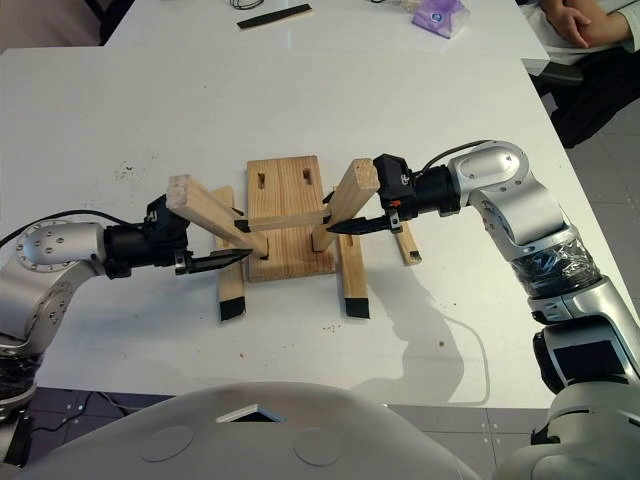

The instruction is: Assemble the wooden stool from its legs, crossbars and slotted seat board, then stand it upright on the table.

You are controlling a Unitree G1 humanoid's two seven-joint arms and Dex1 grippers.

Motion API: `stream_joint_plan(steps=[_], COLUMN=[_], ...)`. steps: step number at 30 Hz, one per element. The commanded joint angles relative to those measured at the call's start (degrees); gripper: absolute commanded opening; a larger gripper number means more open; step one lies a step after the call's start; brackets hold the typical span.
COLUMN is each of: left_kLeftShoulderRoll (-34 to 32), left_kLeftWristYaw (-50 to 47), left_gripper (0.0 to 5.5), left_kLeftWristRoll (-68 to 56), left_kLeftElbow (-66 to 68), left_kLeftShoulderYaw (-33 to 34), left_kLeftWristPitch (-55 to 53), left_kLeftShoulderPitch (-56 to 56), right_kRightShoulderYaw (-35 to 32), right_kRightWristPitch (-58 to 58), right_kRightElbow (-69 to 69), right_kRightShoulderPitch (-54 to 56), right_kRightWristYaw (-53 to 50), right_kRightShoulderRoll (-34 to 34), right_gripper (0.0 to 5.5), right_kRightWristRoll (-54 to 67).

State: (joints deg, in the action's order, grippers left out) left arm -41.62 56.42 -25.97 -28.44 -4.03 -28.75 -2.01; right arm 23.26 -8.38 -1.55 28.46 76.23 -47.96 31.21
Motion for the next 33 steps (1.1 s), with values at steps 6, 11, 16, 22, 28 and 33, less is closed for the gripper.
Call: stream_joint_plan(steps=[6, 11, 16, 22, 28, 33], left_kLeftShoulderRoll=[8.1, 3.8, 1.9, 1.9, -1.8, -3.4], left_kLeftWristYaw=[1.2, 2.5, 0.4, -0.7, 0.7, 0.3], left_gripper=[3.22, 3.22, 3.22, 3.77, 4.66, 5.39], left_kLeftWristRoll=[1.2, 2.3, 4.3, 9.5, 14.9, 18.4], left_kLeftElbow=[-0.6, -0.4, 3.5, 5.2, 9.0, 15.3], left_kLeftShoulderYaw=[-15.3, -11.6, -7.0, -7.2, -7.1, -5.9], left_kLeftWristPitch=[-6.1, -3.0, 1.0, 7.8, 15.6, 21.9], left_kLeftShoulderPitch=[-10.2, -3.8, 0.4, 2.5, 6.2, 8.5], right_kRightShoulderYaw=[19.7, 17.6, 12.9, 10.7, 9.6, 7.9], right_kRightWristPitch=[-8.2, -8.5, -8.4, -9.0, -8.6, -9.8], right_kRightElbow=[2.3, 4.0, 4.5, 6.3, 6.9, 8.7], right_kRightShoulderPitch=[-2.8, -3.9, -4.1, -4.1, -4.8, -5.4], right_kRightWristYaw=[0.4, -0.3, -2.4, -3.0, -3.2, -3.5], right_kRightShoulderRoll=[6.8, 5.5, 4.6, 3.8, 2.8, 1.8], right_gripper=[2.0, 2.0, 2.0, 2.0, 2.0, 2.0], right_kRightWristRoll=[-17.5, -15.2, -12.3, -11.4, -12.3, -10.8])
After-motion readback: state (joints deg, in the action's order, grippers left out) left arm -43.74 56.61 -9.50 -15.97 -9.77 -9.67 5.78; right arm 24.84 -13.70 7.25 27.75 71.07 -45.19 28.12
